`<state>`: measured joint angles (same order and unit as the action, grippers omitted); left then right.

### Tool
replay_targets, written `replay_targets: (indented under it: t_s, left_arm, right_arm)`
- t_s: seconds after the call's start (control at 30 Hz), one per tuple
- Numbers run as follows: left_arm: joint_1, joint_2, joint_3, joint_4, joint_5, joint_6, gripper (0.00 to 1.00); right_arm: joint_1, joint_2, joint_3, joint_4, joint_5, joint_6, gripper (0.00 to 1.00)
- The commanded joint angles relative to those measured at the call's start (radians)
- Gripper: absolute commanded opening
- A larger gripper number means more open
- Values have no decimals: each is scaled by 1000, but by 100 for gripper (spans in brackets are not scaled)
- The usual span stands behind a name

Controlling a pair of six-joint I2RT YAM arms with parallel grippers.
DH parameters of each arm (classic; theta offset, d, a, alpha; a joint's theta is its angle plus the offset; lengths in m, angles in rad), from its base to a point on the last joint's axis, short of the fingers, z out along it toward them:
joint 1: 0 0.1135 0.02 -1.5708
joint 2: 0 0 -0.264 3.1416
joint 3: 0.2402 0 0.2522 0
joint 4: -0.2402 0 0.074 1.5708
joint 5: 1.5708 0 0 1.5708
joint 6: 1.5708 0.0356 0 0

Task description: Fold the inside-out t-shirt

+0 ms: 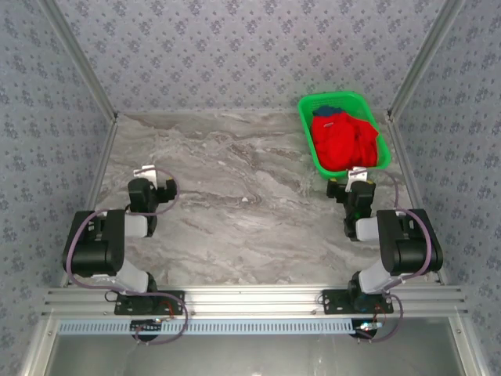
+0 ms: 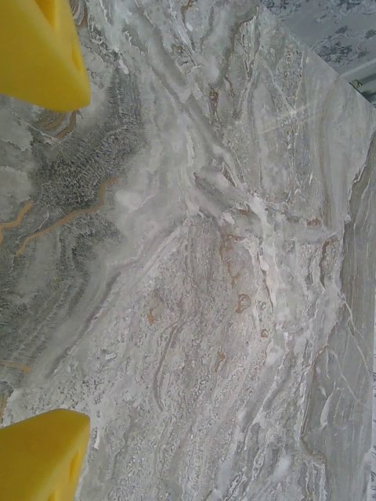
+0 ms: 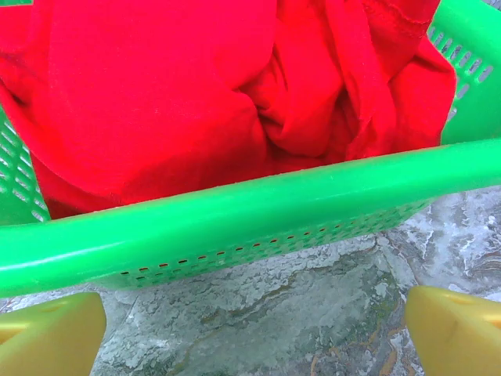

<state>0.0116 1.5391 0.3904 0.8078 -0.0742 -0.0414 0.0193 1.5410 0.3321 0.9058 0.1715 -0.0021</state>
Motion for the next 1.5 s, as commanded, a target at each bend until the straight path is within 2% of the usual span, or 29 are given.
replay_targets:
  t_s: [0.0,0.73,0.77,0.83,0.9,0.93,1.0,1.07,1.13,1.2,1.27,1.37,1.47]
  left_arm:
    - [4,-6,20,8,17,13,98]
    - [6,-6,20,8,19,11,98]
    - [5,-6,21,8,19,11,98]
    - [7,-16,21,3,15,8,98]
    - [5,-96,53,-123,3,5,98]
    - [6,-149,91,-240,-10,-3,98]
    - [7,-236,186,-454,-46,-77,98]
    - [5,-291,267,-609,-41,-188,98]
    - [3,-340,298,-663,19,-283,98]
    - [-18,-389,296,-647,121,-375,98]
    - [-99,-411,298,-618,191,-410,98]
    - [-221,-367,387,-722,142,-384,98]
    - [-306,-296,467,-791,116,-361,98]
  right_arm:
    - [-2,2,17,5,-4,-16,100]
    - [-19,1,28,-19,-30,2,100]
    - [-19,0,26,-15,-27,2,100]
    - [-7,-9,8,22,57,-5,100]
    - [1,-71,-18,15,74,19,100]
    - [17,-116,-27,6,135,-17,100]
    - [41,-243,-22,-96,210,-13,100]
    - [48,-400,-51,-117,285,75,100]
    - [44,-558,-66,-189,343,129,100]
    - [46,-679,23,-464,326,232,100]
    - [66,-635,173,-650,265,234,99]
    - [88,-450,410,-896,245,226,100]
    - [57,-273,598,-1032,187,224,100]
